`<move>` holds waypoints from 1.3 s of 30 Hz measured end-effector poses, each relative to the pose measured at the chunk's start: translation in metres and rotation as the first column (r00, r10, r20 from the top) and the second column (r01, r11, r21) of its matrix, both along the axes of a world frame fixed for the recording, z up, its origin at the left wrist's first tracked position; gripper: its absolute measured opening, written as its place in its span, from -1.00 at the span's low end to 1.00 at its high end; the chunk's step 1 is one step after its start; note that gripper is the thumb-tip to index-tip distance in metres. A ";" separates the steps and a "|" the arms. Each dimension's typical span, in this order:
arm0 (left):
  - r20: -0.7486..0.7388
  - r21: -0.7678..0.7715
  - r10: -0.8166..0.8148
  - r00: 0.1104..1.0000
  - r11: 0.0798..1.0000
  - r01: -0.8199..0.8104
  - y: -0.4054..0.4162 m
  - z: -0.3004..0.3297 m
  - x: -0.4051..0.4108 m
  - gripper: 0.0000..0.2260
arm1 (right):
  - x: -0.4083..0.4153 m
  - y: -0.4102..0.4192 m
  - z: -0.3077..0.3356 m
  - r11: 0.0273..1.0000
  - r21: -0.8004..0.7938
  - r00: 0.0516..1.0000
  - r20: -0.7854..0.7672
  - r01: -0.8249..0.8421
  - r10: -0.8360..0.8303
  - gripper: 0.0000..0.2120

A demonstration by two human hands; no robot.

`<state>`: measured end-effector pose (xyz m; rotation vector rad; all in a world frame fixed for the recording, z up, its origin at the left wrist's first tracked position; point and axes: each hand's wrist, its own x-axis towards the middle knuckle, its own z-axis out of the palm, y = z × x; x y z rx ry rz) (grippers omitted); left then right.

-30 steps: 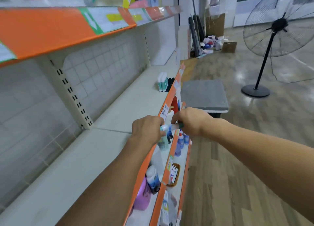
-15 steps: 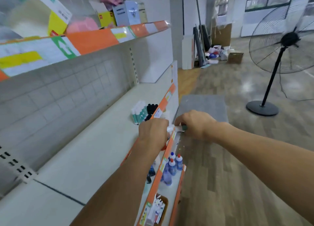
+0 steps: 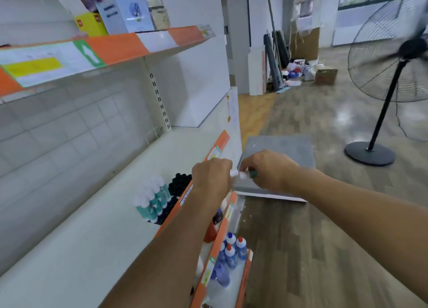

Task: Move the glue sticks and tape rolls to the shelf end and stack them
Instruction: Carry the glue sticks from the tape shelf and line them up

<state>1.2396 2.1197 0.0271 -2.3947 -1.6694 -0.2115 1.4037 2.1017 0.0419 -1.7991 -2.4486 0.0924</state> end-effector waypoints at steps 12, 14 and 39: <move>0.276 -0.084 0.275 0.921 0.961 -0.262 0.096 0.009 0.004 -0.85 | 0.004 0.143 0.004 0.982 -0.045 0.957 -0.237 -0.184 0.169 -0.61; 0.345 -0.115 0.333 0.877 0.943 -0.312 0.101 0.011 -0.005 -0.87 | -0.004 0.161 0.003 0.959 -0.054 0.929 -0.268 -0.279 0.255 -0.61; 0.895 -0.078 0.404 0.191 0.562 -0.824 -0.067 0.011 -0.058 -0.85 | -0.133 0.112 -0.017 0.544 0.066 0.260 -0.826 -0.837 0.500 -0.70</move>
